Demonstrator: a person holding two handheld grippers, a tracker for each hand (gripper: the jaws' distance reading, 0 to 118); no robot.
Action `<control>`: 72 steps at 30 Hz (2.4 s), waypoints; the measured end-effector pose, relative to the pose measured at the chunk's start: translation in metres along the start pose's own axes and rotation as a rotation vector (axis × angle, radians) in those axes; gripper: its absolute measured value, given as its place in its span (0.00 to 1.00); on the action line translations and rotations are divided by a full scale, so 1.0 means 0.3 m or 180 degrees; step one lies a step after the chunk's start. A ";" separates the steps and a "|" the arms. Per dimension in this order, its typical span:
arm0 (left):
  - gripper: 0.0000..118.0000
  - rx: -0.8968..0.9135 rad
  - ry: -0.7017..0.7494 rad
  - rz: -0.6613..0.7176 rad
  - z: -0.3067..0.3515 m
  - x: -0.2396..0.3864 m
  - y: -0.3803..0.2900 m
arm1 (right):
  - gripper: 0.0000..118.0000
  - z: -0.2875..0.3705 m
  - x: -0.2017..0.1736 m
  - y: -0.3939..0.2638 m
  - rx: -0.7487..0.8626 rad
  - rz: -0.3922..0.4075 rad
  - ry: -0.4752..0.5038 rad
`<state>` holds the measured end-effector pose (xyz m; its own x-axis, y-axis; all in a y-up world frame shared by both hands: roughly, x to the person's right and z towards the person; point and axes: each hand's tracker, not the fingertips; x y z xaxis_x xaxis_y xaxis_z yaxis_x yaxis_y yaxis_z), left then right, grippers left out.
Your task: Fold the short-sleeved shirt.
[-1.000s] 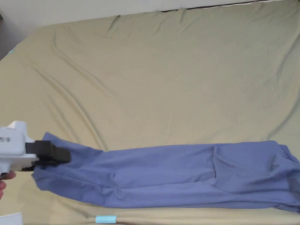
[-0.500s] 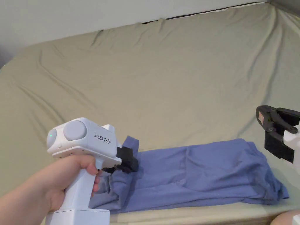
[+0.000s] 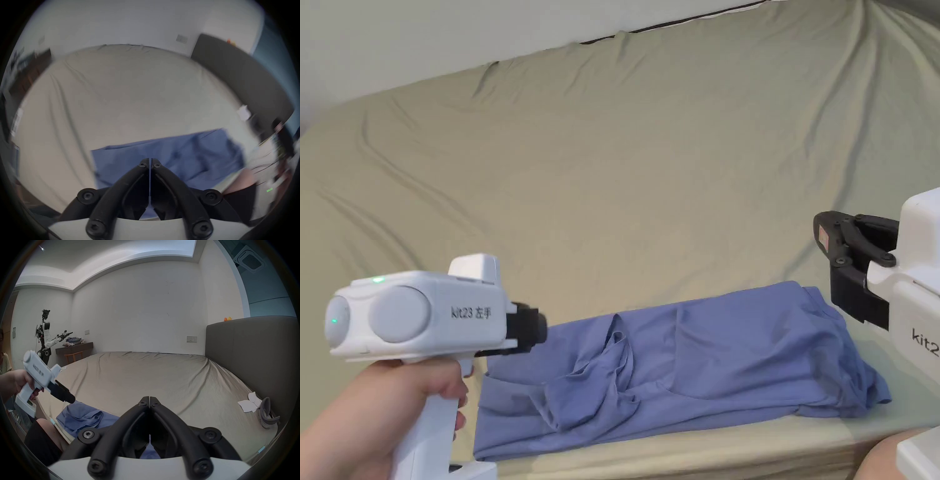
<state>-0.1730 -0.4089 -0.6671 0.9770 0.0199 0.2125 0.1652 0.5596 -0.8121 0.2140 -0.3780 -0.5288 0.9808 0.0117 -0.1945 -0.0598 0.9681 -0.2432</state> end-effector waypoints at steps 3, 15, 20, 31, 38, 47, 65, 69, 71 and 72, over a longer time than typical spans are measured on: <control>0.00 -0.0435 0.0297 -0.0016 -0.101 0.003 -0.084 | 0.00 -0.004 -0.013 -0.003 -0.0013 0.0046 0.0032; 0.00 -0.0409 -0.0832 0.0183 -0.184 0.370 -0.154 | 0.00 -0.028 -0.033 -0.003 -0.0036 0.0146 0.0078; 0.00 -0.0361 -0.1066 0.0087 -0.163 0.412 -0.164 | 0.00 -0.028 -0.043 -0.006 -0.0032 0.0221 0.0062; 0.00 0.0534 -0.1288 0.0804 0.123 -0.304 -0.142 | 0.00 -0.046 -0.084 -0.017 -0.0106 0.0304 0.0153; 0.85 0.0217 -0.1999 0.1663 -0.113 -0.651 -0.255 | 0.00 -0.083 -0.128 -0.023 -0.0197 0.0355 0.0191; 0.92 0.0028 -0.2798 0.1845 -0.319 -0.513 -0.290 | 0.00 -0.122 -0.168 -0.019 -0.0255 0.0345 0.0189; 0.14 -0.0044 -0.1983 0.1532 -0.199 -0.541 -0.168 | 0.00 -0.099 -0.117 -0.011 -0.0270 0.0216 0.0077; 0.13 -0.0069 -0.1526 0.1737 -0.139 -0.669 -0.157 | 0.00 -0.095 -0.117 -0.011 -0.0246 0.0240 0.0087; 0.13 -0.0126 -0.1410 0.1723 -0.091 -0.703 -0.148 | 0.00 -0.094 -0.114 -0.009 -0.0234 0.0226 0.0097; 0.13 -0.0165 -0.1282 0.1710 -0.070 -0.714 -0.139 | 0.00 -0.094 -0.111 -0.009 -0.0230 0.0220 0.0099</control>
<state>-0.3863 -0.4538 -0.6900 0.8003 0.5974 -0.0505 -0.3136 0.3454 -0.8845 0.1763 -0.3880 -0.5484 0.9678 0.0690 -0.2422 -0.1414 0.9447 -0.2959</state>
